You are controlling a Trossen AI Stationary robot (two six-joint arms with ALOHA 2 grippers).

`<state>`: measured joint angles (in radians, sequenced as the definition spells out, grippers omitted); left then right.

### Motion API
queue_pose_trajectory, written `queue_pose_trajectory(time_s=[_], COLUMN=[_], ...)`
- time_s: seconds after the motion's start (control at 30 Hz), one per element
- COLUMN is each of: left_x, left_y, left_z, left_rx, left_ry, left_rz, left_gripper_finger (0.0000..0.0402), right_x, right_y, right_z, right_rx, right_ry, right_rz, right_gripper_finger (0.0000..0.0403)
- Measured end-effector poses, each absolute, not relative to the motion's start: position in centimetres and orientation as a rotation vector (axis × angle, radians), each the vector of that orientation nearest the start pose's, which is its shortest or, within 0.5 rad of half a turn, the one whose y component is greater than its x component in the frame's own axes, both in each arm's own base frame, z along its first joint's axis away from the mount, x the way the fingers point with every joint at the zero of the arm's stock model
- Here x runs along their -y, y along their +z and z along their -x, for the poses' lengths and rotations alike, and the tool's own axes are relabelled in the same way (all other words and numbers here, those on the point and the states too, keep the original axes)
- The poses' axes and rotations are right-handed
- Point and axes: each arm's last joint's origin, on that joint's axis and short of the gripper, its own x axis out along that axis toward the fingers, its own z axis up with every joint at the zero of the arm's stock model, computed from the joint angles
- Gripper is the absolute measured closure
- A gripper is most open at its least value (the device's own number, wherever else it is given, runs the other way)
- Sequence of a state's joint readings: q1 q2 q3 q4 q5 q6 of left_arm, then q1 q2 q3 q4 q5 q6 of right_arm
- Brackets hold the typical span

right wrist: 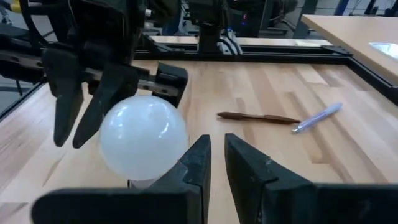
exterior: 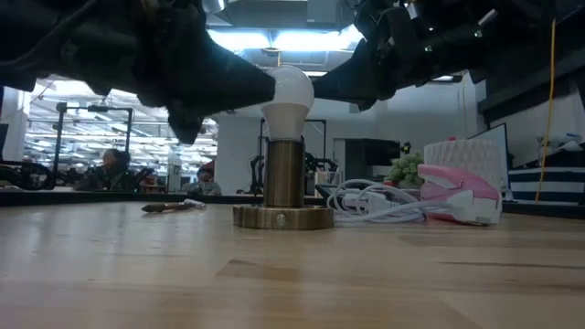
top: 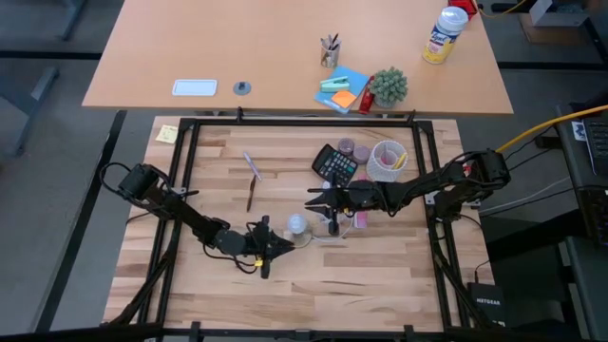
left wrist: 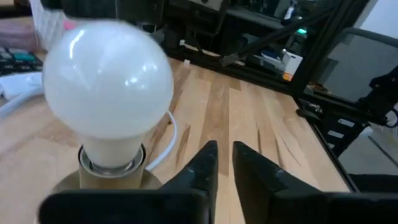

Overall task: Screw lightbulb
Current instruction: Insert the lightbulb into the gold lamp

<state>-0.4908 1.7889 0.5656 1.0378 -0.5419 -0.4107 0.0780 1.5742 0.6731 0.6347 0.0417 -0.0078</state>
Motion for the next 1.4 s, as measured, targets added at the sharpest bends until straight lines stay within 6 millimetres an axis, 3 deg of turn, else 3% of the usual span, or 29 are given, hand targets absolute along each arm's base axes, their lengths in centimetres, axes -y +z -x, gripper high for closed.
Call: queue_pose_trajectory(time_s=[0.27,0.6,1.4], left_x=[13.4,14.2,13.4], left_y=[13.8,14.0,14.0], left_z=[-28.2,-27.8,-27.9], left_rx=[-0.135,-0.129,-0.091], left_ry=[0.08,0.064,0.225], left_rz=[0.306,0.288,0.271], left_gripper_finger=[0.0399,0.0402,0.0401], right_x=[-2.3,-1.2,-1.6], right_y=[18.8,18.9,17.5], right_z=[-31.2,-31.3,-32.0], right_rx=[-0.262,-0.247,-0.247], right_ry=[0.051,0.07,0.167], right_rz=[0.059,0.101,0.061], right_gripper_finger=[0.0352,0.0352,0.0352])
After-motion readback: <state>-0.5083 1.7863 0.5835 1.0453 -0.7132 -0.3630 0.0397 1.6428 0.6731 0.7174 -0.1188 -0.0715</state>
